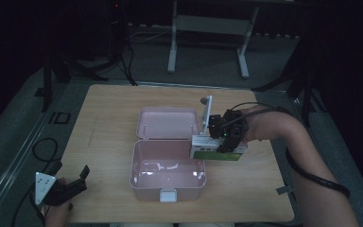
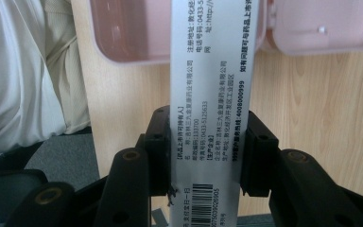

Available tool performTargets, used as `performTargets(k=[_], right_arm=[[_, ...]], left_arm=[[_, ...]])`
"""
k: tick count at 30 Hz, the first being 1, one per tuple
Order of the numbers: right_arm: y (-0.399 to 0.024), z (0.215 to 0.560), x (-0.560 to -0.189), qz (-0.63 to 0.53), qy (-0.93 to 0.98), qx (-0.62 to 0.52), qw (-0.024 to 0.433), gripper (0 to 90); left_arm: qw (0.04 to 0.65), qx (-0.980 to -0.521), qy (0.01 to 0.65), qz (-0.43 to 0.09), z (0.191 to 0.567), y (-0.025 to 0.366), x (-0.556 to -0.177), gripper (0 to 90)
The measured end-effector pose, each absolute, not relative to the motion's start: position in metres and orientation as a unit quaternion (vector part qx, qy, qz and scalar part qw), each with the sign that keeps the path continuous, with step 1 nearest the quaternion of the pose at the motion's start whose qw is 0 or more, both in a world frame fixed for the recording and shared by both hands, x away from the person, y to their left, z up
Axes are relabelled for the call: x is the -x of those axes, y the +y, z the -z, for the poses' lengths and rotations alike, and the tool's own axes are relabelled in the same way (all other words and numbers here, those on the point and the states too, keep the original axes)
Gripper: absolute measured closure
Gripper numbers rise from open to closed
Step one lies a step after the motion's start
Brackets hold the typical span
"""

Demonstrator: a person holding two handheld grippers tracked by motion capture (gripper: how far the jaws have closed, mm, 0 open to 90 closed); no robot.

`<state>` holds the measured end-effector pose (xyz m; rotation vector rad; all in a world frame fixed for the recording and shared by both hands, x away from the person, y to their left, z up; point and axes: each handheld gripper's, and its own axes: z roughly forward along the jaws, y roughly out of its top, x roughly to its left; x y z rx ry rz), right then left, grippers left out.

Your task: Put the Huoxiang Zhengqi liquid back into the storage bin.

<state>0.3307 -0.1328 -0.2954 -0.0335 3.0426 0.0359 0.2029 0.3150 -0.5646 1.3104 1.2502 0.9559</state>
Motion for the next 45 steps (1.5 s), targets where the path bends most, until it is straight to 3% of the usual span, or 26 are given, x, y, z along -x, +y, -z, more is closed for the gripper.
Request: performTargets(k=[29,45], right_arm=[[-0.033,0.317,-0.307,-0.022,0.997,0.075,0.024,62.1],[-0.029,0.383,-0.315,-0.022,0.998,0.052,-0.007,62.1]], left_arm=[[0.523,-0.546,0.519,-0.397,0.565,0.316,-0.202,0.3],[0.522,-0.547,0.52,-0.398,0.565,0.316,-0.202,0.3]])
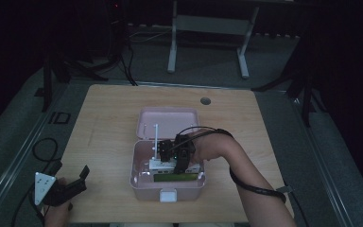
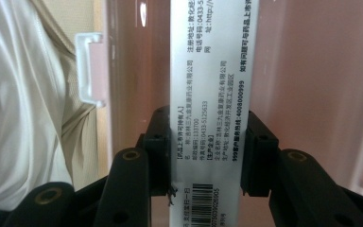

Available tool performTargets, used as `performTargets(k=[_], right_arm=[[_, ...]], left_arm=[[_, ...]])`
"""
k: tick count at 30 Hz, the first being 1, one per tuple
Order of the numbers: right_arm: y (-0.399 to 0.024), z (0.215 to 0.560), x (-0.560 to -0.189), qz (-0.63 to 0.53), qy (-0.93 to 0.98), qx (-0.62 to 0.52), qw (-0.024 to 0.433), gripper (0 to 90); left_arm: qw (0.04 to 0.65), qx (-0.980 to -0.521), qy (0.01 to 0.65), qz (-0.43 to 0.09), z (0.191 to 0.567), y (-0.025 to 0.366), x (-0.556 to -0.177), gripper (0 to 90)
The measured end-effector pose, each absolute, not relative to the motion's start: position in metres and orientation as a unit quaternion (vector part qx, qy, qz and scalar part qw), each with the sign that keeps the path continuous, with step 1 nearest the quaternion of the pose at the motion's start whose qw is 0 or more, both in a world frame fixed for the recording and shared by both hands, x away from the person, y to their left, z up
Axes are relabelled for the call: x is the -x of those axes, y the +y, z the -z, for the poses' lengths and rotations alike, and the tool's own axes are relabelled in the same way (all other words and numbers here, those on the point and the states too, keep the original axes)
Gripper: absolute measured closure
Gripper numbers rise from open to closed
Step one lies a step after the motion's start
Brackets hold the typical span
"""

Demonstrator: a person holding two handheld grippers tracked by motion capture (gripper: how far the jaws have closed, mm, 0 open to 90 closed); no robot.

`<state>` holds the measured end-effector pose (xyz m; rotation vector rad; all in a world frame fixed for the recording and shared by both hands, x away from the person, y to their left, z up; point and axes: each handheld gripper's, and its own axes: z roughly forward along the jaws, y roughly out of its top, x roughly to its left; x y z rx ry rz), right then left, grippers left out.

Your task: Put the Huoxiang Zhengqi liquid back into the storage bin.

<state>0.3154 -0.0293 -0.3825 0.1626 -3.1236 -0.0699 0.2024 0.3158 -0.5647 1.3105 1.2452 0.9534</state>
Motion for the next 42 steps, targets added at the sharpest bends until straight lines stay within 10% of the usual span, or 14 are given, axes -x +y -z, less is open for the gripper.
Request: performTargets(k=[21,42], right_arm=[[-0.029,0.448,-0.322,-0.004,-0.999,-0.038,0.017,62.0],[-0.031,0.439,-0.319,0.025,-0.999,-0.033,0.029,54.5]], left_arm=[[0.523,-0.548,0.518,-0.397,0.565,0.316,-0.202,0.3],[0.523,-0.549,0.518,-0.396,0.565,0.316,-0.202,0.3]])
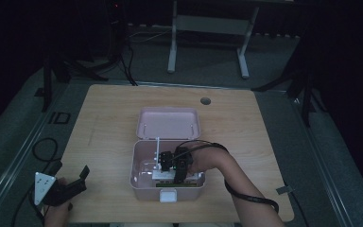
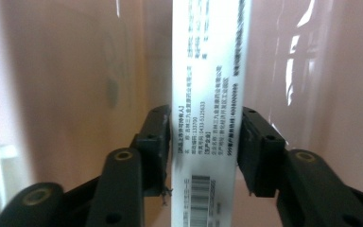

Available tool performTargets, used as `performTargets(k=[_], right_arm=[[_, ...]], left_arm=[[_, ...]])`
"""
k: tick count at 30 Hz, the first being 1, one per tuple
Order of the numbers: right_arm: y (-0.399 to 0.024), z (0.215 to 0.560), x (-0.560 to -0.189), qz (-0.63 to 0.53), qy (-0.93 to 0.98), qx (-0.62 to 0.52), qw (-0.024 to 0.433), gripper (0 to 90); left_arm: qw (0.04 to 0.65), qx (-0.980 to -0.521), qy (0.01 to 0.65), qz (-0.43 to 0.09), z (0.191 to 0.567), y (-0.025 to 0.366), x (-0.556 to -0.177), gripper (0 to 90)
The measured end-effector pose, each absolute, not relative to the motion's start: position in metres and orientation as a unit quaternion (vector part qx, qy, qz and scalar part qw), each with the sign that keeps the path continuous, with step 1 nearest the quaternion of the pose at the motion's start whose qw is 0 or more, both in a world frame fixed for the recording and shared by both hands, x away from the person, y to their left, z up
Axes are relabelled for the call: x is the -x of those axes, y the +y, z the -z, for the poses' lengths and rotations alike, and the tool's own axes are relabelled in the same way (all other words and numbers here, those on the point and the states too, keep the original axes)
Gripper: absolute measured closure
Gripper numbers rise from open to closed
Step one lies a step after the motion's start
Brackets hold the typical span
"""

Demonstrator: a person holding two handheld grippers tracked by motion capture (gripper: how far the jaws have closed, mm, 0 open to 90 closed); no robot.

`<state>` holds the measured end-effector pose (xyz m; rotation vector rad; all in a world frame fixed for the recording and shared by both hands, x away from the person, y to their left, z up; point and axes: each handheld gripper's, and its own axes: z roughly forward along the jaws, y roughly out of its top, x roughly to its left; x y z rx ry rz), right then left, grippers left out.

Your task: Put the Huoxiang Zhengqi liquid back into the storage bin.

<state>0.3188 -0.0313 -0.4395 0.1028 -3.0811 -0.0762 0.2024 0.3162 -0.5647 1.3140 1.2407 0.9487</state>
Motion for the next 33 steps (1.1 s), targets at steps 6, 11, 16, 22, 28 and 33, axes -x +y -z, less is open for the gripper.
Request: performTargets(k=[6,11,16,22,28,33], right_arm=[[-0.035,0.415,-0.316,0.033,-0.999,-0.038,0.017,50.6],[-0.043,0.396,-0.319,0.063,-0.997,-0.033,0.006,43.1],[-0.053,0.381,-0.322,0.095,-0.995,-0.021,-0.003,35.1],[-0.076,0.362,-0.33,0.143,-0.989,0.004,-0.033,20.8],[-0.106,0.358,-0.34,0.177,-0.982,0.036,-0.057,12.4],[-0.125,0.362,-0.349,0.177,-0.979,0.064,-0.08,11.6]], left_arm=[[0.523,-0.548,0.518,-0.397,0.565,0.316,-0.202,0.3],[0.524,-0.547,0.518,-0.396,0.565,0.316,-0.203,0.3],[0.523,-0.548,0.518,-0.396,0.565,0.316,-0.202,0.3],[0.524,-0.548,0.518,-0.396,0.565,0.316,-0.202,0.3],[0.524,-0.548,0.517,-0.397,0.565,0.316,-0.202,0.3],[0.523,-0.548,0.518,-0.397,0.565,0.316,-0.202,0.3]])
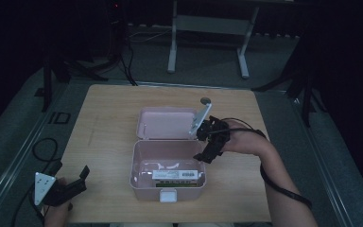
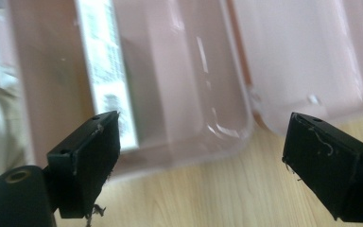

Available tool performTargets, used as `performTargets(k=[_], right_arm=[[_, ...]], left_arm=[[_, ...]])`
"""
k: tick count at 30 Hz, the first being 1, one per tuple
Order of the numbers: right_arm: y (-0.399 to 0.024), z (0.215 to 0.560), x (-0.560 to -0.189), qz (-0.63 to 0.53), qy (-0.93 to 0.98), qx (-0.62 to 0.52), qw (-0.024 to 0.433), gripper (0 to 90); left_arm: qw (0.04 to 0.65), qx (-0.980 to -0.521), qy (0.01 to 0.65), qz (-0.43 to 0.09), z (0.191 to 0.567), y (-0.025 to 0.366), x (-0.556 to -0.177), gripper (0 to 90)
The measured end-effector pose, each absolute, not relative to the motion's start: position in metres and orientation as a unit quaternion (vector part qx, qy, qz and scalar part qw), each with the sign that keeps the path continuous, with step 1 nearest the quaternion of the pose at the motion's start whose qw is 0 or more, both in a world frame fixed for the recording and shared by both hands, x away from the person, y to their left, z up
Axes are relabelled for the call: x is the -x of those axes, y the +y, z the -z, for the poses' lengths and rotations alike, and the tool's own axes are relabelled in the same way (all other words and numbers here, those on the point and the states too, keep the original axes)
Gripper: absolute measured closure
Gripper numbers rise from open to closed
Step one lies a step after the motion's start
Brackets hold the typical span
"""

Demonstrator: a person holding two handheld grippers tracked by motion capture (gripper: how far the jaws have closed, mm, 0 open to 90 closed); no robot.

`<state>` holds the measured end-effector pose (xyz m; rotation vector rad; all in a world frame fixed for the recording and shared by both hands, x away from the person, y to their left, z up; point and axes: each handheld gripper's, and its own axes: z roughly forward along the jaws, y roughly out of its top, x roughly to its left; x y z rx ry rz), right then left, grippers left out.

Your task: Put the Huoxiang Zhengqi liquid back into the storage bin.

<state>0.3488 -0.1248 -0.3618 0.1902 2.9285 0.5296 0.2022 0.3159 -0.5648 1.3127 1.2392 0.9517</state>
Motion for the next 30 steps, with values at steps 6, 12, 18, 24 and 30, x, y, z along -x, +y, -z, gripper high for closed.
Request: performTargets(k=[6,12,18,24,30], right_arm=[[-0.152,0.371,-0.359,-0.196,0.971,-0.102,0.096,12.8],[-0.177,0.383,-0.366,-0.202,0.964,-0.13,0.11,12.9],[-0.2,0.399,-0.373,-0.206,0.957,-0.162,0.124,13.0],[-0.215,0.427,-0.378,-0.216,0.945,-0.196,0.149,12.9],[-0.225,0.462,-0.379,-0.232,0.929,-0.224,0.18,12.7]], left_arm=[[0.524,-0.548,0.517,-0.397,0.565,0.316,-0.202,0.3],[0.524,-0.549,0.517,-0.397,0.565,0.316,-0.202,0.3],[0.523,-0.549,0.517,-0.397,0.565,0.316,-0.202,0.3],[0.523,-0.549,0.516,-0.397,0.565,0.316,-0.202,0.3],[0.524,-0.549,0.516,-0.397,0.565,0.316,-0.202,0.3]])
